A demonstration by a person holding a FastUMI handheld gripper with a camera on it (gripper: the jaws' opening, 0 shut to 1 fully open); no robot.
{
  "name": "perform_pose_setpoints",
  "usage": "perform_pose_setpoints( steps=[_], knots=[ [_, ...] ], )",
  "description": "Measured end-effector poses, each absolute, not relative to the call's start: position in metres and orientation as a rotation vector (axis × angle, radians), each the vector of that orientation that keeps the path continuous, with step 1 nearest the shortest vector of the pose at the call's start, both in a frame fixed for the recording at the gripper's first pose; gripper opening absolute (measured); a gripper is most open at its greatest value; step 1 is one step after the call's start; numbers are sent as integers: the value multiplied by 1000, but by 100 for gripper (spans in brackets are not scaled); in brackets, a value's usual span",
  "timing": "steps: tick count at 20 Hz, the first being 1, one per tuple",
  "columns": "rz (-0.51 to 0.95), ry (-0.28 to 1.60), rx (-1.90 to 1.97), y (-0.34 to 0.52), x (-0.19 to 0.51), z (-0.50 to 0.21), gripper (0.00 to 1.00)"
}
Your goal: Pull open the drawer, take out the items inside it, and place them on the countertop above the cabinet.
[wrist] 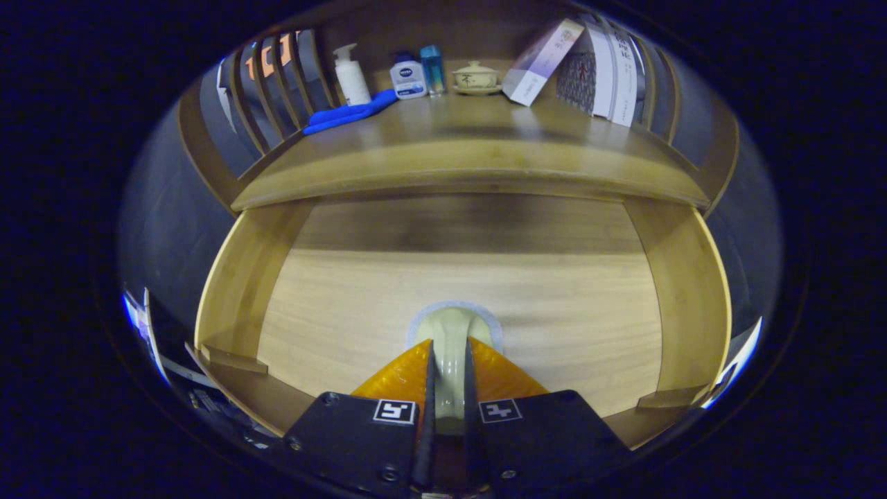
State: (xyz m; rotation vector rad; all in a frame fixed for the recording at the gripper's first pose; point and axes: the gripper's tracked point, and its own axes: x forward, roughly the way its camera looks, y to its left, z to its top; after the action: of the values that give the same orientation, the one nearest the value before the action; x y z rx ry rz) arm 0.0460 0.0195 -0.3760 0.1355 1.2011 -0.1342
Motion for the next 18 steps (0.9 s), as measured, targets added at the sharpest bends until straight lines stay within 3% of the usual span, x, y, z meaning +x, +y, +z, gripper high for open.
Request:
perform_pose_setpoints(
  steps=[18],
  knots=[
    [-151,915,21,-5,139,-228,20]
  ],
)
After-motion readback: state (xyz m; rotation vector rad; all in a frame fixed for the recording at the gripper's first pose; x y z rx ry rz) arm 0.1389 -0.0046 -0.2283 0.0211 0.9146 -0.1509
